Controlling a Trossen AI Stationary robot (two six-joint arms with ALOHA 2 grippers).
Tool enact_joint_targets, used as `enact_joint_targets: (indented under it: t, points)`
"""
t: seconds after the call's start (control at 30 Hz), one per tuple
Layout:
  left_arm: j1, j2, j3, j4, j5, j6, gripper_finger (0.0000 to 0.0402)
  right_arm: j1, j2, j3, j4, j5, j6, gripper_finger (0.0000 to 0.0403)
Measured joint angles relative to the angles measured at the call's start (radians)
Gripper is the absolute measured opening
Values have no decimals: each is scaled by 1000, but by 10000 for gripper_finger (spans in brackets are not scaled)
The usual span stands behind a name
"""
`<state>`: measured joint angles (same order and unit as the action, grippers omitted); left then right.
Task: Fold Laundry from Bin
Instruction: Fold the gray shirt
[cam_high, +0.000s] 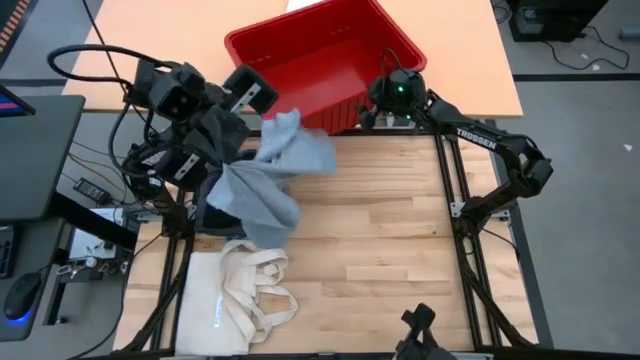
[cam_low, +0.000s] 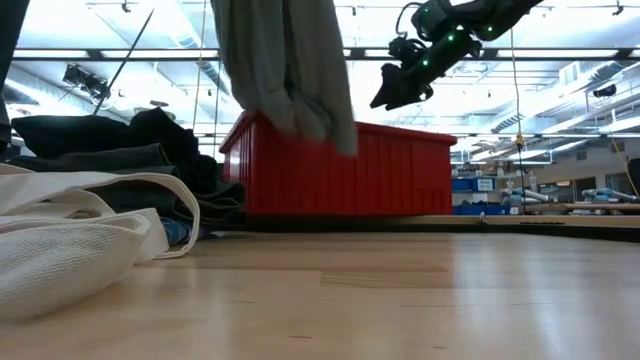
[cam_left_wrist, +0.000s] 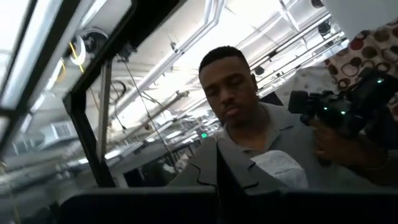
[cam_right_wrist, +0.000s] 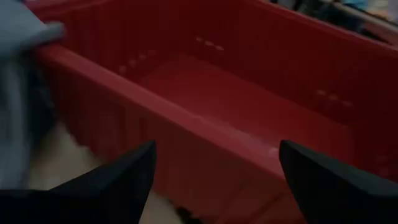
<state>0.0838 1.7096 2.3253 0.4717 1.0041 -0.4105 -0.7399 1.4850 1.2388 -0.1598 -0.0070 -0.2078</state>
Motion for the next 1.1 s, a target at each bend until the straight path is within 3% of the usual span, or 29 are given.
enact_joint_targets:
  t: [0.17, 0.27, 0.37, 0.53, 0.77, 0.93, 1.1]
  points:
    - [-4, 0, 0, -4, -46, 57, 0, 1, 1, -1, -23, -70, 44, 346]
    - [19, -1, 0, -59, -48, 95, 0, -3, 1, -1, -64, -182, 87, 346]
    - [78, -2, 0, -193, -52, 155, 0, -4, 1, -1, -79, -323, 103, 346]
    - [185, 25, -7, -498, -151, 339, 0, 6, 1, 3, -83, -423, 153, 346]
    - [291, 127, -10, -878, -366, 400, 0, 3, -10, 3, -101, -380, 265, 346]
    - [329, 260, -10, -1008, -387, 400, 0, -3, -53, 4, -174, -252, 247, 346]
    - [336, 394, -11, -1030, -389, 360, 8, -21, -117, 5, -235, -162, 204, 346]
